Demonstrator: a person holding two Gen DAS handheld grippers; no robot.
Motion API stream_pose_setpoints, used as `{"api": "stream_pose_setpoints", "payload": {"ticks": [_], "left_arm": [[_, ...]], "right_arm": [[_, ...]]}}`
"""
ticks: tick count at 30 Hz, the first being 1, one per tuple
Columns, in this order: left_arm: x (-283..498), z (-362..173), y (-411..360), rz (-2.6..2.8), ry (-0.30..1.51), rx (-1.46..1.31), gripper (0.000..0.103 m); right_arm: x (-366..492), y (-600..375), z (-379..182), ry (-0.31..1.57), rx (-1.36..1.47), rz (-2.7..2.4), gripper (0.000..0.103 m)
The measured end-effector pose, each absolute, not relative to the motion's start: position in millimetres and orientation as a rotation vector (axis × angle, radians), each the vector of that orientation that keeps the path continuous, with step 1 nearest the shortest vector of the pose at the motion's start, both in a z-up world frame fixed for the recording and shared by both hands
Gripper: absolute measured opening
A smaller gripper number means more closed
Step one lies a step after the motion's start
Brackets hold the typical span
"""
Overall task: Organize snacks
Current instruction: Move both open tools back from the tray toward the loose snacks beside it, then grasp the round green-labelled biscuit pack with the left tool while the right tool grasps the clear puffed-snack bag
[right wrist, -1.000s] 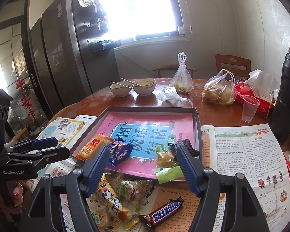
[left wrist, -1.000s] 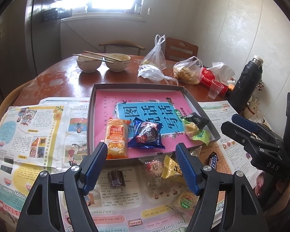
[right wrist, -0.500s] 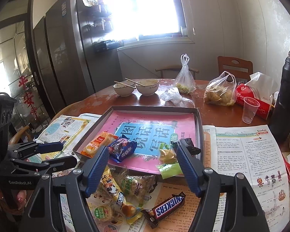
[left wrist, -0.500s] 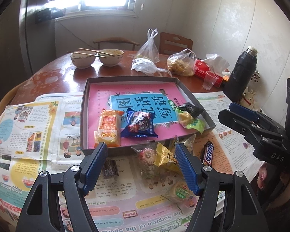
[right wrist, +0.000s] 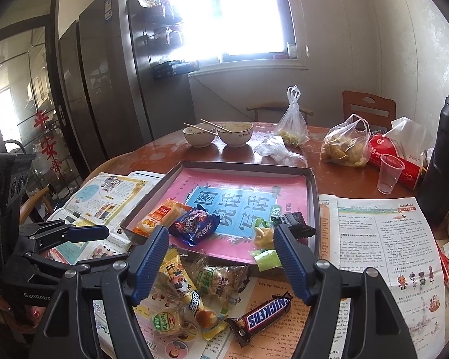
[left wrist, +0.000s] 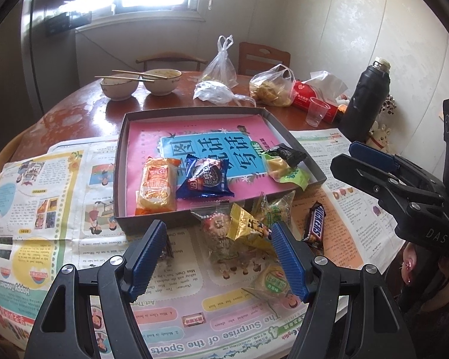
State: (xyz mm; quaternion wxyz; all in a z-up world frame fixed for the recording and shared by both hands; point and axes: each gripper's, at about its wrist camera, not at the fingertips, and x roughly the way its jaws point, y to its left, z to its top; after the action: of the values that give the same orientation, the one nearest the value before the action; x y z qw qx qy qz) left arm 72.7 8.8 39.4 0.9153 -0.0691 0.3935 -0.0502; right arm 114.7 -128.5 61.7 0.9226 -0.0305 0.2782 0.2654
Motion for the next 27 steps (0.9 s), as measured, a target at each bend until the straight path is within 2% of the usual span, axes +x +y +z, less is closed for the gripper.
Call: {"api": "stream_pose_setpoints", "payload": {"ticks": [27], "left_arm": [[66.8, 5.3, -25.2, -0.242, 0.929, -0.083, 0.074]], "right_arm": [[100.3, -125.2, 45.1, 0.625, -0.094, 0.603, 0.072]]}}
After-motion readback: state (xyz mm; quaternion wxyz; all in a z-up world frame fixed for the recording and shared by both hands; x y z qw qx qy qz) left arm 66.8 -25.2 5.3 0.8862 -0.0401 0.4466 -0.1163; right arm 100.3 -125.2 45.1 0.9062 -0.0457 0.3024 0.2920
